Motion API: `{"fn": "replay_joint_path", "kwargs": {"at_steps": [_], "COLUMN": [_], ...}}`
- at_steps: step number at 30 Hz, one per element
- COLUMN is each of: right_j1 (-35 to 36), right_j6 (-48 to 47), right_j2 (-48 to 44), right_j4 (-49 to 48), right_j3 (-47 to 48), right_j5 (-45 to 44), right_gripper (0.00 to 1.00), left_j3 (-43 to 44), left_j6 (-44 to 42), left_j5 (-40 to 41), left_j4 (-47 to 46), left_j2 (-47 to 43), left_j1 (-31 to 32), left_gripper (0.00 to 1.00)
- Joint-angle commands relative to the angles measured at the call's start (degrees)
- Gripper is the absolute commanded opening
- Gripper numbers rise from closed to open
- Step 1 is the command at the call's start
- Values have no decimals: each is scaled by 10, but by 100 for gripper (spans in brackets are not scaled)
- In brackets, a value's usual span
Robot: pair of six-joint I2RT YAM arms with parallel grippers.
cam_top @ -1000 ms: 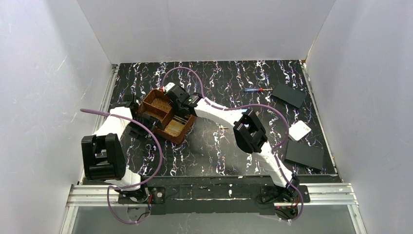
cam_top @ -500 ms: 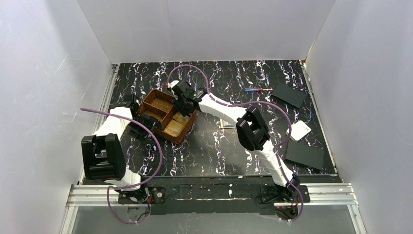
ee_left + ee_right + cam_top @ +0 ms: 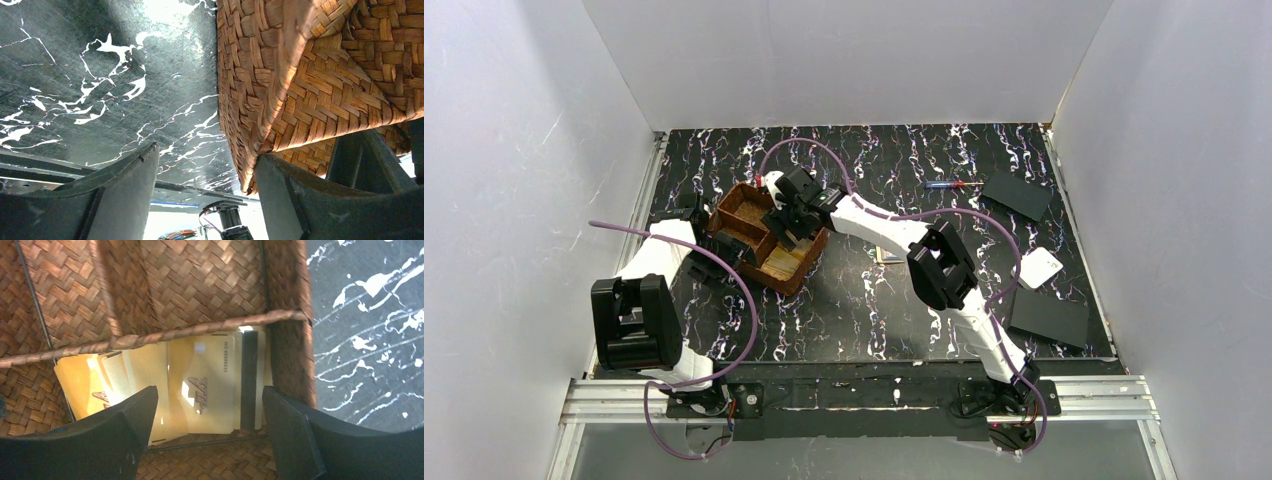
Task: Put the credit cards into the card holder
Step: Pick up the credit card from the storage box.
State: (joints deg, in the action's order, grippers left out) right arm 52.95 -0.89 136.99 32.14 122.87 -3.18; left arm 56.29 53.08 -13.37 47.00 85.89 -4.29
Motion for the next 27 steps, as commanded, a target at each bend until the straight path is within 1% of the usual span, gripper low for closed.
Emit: {"fn": "replay_joint_path", "kwargs": {"at_steps": [1, 2, 3, 13, 23, 27], "right_j1": [1, 1, 1, 0, -10, -14], "right_j6": [-15, -15, -17, -13, -10, -6], "right_j2": [-1, -1, -1, 17, 30, 37], "right_j4": [-40, -41, -41, -42, -48, -33], "right_j3": [-17, -20, -23, -33, -49, -51], "right_j5": [51, 52, 55, 80, 80, 67], "right_gripper": [89, 95, 98, 98, 98, 97], "left_j3": [-3, -4, -4, 3, 7, 8], "left_j6": [-9, -9, -8, -11, -14, -15], "left_j5": [4, 4, 4, 6, 6, 7], "left_j4": [23, 23, 22, 22, 22, 22], "left_j2": [-7, -7, -7, -4, -2, -2], "left_j1": [2, 2, 2, 1, 1, 2], "left_gripper": [66, 66, 66, 66, 66, 66]}}
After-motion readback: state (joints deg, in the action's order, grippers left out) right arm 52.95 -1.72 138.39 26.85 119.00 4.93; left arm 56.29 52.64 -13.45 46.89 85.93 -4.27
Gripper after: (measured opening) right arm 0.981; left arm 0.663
